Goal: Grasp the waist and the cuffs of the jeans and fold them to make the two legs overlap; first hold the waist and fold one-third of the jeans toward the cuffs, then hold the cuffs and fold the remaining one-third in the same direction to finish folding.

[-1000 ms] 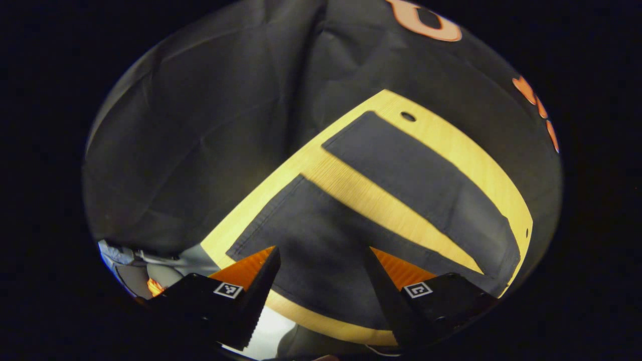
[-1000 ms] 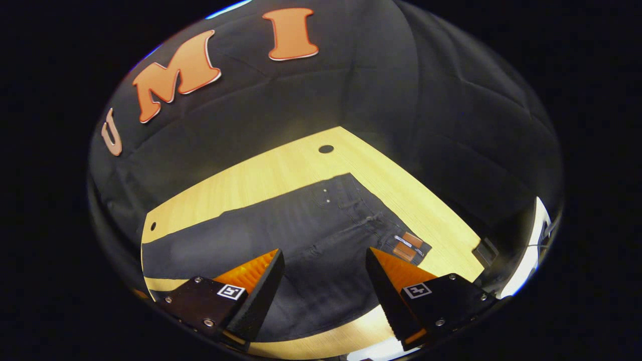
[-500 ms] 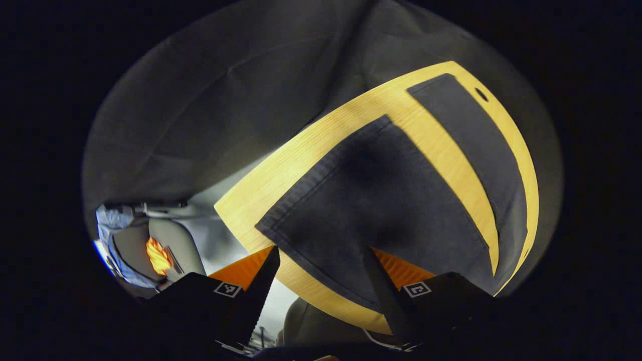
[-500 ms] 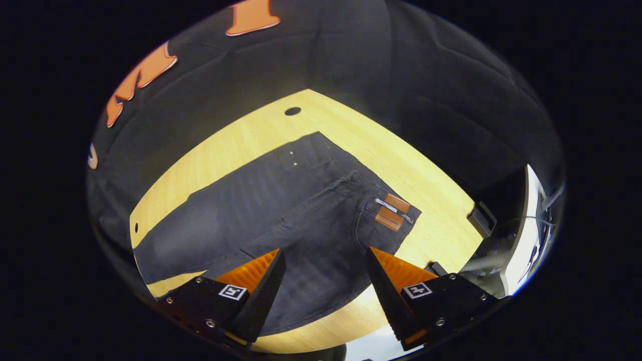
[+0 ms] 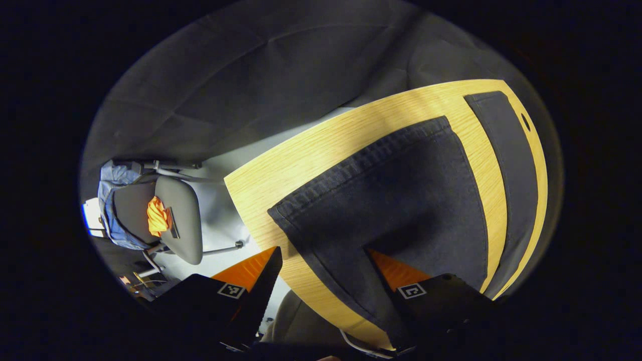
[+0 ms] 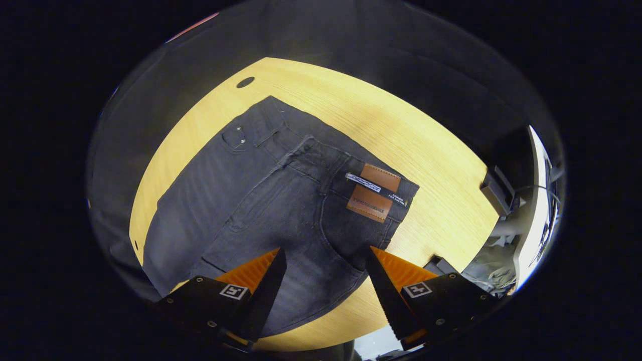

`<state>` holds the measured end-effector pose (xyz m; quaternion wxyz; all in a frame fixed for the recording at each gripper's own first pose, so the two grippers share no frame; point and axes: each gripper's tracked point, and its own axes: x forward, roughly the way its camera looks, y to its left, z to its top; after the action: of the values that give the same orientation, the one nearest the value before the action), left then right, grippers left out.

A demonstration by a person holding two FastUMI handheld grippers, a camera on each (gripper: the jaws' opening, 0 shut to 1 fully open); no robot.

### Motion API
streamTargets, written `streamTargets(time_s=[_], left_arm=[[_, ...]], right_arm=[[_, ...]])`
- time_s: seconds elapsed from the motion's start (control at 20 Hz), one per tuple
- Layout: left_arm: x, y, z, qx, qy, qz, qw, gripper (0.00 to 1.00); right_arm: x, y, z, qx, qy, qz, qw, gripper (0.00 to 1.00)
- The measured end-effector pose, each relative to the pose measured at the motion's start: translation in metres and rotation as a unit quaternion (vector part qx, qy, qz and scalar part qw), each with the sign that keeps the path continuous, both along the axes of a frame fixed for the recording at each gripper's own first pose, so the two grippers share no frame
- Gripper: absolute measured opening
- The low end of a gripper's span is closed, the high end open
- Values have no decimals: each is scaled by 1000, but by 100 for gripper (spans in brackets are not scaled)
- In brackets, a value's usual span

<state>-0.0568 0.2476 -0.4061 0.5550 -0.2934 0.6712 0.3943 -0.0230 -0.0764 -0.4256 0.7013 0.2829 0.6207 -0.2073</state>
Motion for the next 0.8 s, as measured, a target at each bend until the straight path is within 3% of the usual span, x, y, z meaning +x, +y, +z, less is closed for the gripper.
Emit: streamTargets(time_s=[0.25,0.4,0.5,0.55,0.65,0.7,0.75,0.8], left_arm=[[0,-2,-4,-15,-17,64,998,94],[1,-1,-6,-14,-35,64,997,92],[7,-1,-6,-17,-37,55,998,92],[9,-3,-4,-22,-39,40,998,87],[28,-5,-3,-16,-56,42,997,35],[37,-6,5,-24,-71,33,997,9],[45,-7,-5,-22,-104,32,994,2],[54,-6,0,-25,-126,9,992,2]], right_arm=[[-21,-3,-20,28,44,-60,997,96],[-21,-10,-20,5,55,-47,997,90],[-16,-7,-23,6,57,-48,997,81],[-17,-7,-23,6,59,-61,996,65],[-7,3,-29,32,31,-92,995,35],[-6,4,-29,43,23,-79,996,19],[-9,3,-19,49,10,-80,996,22],[-3,0,-17,53,-10,-86,995,19]])
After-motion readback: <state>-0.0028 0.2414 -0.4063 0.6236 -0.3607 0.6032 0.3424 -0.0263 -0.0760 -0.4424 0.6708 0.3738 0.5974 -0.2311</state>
